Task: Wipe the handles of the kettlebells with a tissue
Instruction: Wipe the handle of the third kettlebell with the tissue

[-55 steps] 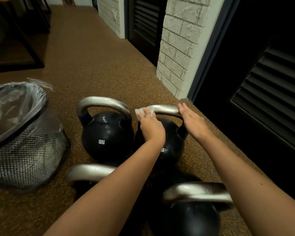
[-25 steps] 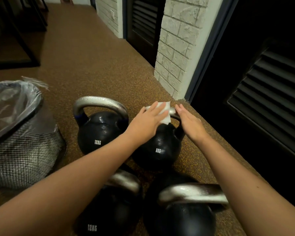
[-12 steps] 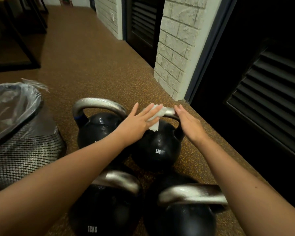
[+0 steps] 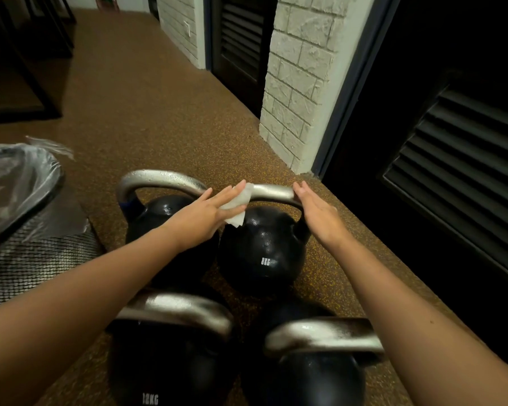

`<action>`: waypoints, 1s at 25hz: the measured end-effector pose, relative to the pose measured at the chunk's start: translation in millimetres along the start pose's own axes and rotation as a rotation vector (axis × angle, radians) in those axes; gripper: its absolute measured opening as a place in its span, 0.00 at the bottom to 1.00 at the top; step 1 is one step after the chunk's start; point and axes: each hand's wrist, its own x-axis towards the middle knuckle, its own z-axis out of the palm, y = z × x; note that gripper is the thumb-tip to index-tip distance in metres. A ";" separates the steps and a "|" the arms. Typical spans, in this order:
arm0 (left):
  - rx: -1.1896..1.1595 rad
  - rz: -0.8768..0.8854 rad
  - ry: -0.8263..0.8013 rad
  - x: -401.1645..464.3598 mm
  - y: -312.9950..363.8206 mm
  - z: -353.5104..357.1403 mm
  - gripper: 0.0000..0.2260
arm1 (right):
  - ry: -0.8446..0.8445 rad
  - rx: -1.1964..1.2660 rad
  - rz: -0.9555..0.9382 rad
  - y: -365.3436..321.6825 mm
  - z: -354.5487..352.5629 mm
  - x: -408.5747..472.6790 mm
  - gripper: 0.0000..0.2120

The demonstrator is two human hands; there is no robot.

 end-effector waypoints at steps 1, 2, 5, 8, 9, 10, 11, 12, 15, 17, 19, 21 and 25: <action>-0.136 -0.017 0.038 0.6 1.7 1.9 0.22 | -0.003 -0.005 -0.005 0.6 -0.2 0.1 0.25; -0.297 -0.038 0.084 3.1 5.0 2.9 0.21 | 0.001 -0.014 -0.001 2.1 0.3 0.6 0.25; -0.609 -0.134 0.212 22.2 16.3 3.0 0.21 | 0.018 -0.014 0.016 1.6 1.3 0.7 0.26; -0.538 -0.185 0.259 50.4 29.1 -3.3 0.21 | 0.002 -0.017 -0.002 1.7 -0.5 -0.2 0.23; -0.514 -0.189 0.261 58.2 33.5 -6.8 0.21 | -0.002 -0.018 -0.013 1.7 -1.0 -1.0 0.23; -0.497 -0.192 0.250 64.5 38.6 -10.6 0.21 | 0.000 -0.012 -0.022 2.1 -1.1 -1.5 0.22; -0.478 -0.195 0.230 69.0 43.3 -13.0 0.21 | 0.005 -0.002 -0.029 2.3 -1.7 -2.2 0.22; -0.451 -0.192 0.210 71.5 47.0 -14.0 0.21 | 0.011 0.015 -0.034 2.8 -2.6 -2.5 0.22; -0.399 -0.210 0.213 67.0 42.6 -12.2 0.19 | 0.004 0.023 -0.028 3.3 -3.9 -2.0 0.23; -0.447 -0.307 0.234 62.2 27.6 -11.3 0.16 | 0.015 0.056 0.014 4.0 -0.8 0.1 0.24; -0.453 -0.427 0.205 62.6 20.5 -10.9 0.13 | 0.035 0.103 0.058 2.0 2.2 2.2 0.25; -0.440 -0.458 0.203 69.4 29.5 -11.4 0.12 | 0.046 0.078 0.053 -2.4 1.9 3.0 0.25; -0.308 -0.331 0.205 87.4 58.5 -13.1 0.13 | 0.054 0.047 0.036 -4.1 -1.1 7.0 0.26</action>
